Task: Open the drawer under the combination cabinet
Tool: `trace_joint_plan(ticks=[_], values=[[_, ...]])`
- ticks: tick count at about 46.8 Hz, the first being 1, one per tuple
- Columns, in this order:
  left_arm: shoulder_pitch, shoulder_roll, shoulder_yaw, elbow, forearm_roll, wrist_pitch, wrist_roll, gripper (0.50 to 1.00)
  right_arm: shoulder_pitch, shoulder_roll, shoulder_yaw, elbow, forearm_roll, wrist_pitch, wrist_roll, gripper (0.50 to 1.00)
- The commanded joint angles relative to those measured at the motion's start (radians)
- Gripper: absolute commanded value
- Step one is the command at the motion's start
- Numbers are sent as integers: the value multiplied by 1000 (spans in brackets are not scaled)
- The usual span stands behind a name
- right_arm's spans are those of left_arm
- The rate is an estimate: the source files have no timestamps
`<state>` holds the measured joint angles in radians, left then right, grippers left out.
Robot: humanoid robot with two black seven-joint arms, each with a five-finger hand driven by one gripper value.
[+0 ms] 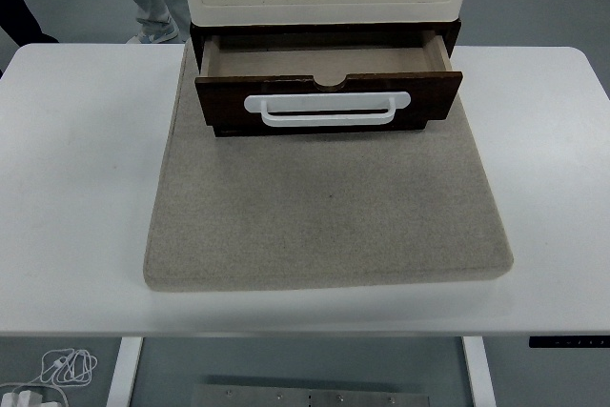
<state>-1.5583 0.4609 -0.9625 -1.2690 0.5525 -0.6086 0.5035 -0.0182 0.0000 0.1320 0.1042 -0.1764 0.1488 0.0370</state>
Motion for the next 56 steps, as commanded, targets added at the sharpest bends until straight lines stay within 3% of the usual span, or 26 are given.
trace_joint_plan(ticks=[1,9,15,19,25,33,44,49,56], values=[[-17,31,-53,55,-2,6,-45,1000,0,0,0,0,0,0,0,926],[-45,97,-123,195,-3,50,-218,1000,0,0,0,0,0,0,0,926],[-48,168,-148,287,-31,171,-327,1000,0,0,0,0,0,0,0,926],[-48,185,-150,362,-63,272,-370,1000,0,0,0,0,0,0,0,926],[-48,186,-150,483,-117,409,-387,1000,0,0,0,0,0,0,0,926],[-23,188,-147,623,-278,493,-396,1000,0,0,0,0,0,0,0,926],[64,177,-134,792,-531,517,-395,1000,0,0,0,0,0,0,0,926],[151,167,-136,819,-551,517,-395,1000,0,0,1,3,-2,11,0,926],[273,95,-137,823,-632,517,-395,1000,0,0,1,3,0,12,0,926]])
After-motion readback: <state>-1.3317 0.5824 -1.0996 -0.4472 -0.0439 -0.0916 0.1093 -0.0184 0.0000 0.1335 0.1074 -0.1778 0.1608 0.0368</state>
